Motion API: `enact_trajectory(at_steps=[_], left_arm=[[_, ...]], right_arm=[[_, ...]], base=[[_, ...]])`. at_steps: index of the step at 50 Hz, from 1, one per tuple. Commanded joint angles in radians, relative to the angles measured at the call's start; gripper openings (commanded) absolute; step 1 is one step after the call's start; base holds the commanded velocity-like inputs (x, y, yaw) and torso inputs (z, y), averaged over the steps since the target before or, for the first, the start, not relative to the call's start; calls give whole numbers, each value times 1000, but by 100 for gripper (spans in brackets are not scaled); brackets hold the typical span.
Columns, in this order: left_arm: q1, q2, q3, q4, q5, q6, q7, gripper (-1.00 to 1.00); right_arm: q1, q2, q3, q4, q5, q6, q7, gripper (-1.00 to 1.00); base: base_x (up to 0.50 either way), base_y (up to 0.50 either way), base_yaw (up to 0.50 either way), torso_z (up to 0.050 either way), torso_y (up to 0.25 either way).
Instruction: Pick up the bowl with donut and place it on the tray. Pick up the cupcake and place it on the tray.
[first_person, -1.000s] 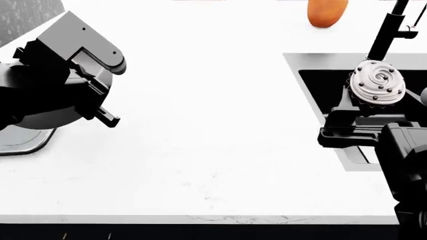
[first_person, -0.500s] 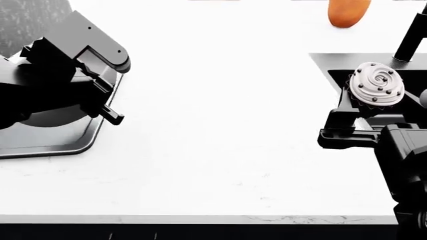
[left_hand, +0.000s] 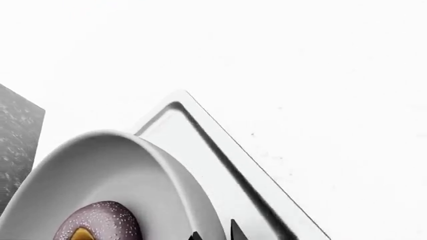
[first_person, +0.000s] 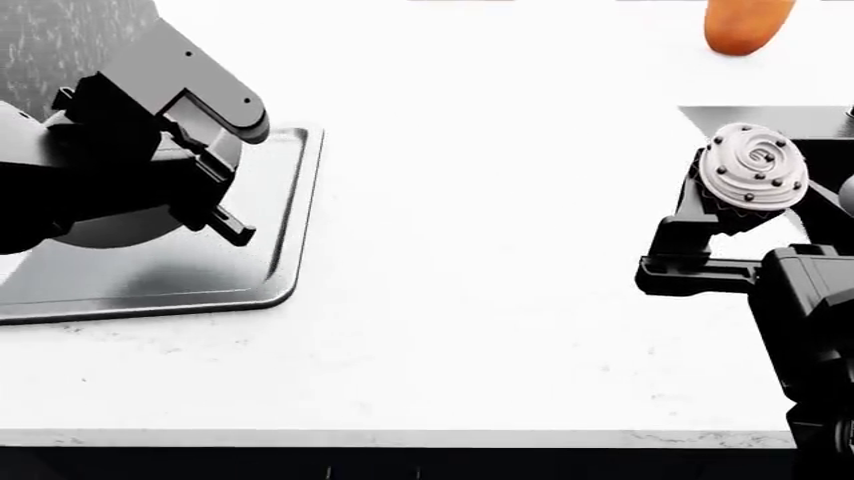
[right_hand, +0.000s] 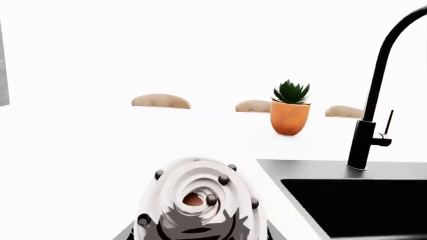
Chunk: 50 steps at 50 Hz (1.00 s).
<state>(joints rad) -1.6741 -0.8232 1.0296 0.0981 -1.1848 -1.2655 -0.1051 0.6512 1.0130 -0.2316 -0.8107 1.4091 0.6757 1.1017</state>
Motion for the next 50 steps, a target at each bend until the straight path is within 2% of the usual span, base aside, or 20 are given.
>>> enact_trajectory(at_steps=[1, 9, 21, 36, 40, 50], left_arm=[[-19, 13, -1, -7, 61, 22, 3, -100], [-18, 12, -2, -5, 61, 26, 1, -100], [-16, 18, 9, -11, 82, 55, 18, -100], [-83, 140, 92, -205, 239, 144, 129, -100], [-84, 156, 104, -231, 256, 158, 143, -100], [-92, 161, 106, -240, 262, 163, 150, -100]], right_arm=[[-32, 7, 17, -1, -27, -8, -17, -100], [-40, 5, 21, 2, -32, -15, -20, -100], [-41, -2, 19, 9, -40, -17, -20, -100], [-13, -6, 12, 17, -31, -4, -18, -100], [-8, -12, 6, 21, -47, -3, -28, -100], [8, -19, -5, 24, -55, 8, -32, -100]], base=[[-1, 332, 0, 0, 0], [-1, 265, 0, 0, 1], [0, 22, 0, 1, 1], [0, 0, 0, 0, 1], [0, 0, 0, 0, 3], [-1, 423, 0, 1, 1]])
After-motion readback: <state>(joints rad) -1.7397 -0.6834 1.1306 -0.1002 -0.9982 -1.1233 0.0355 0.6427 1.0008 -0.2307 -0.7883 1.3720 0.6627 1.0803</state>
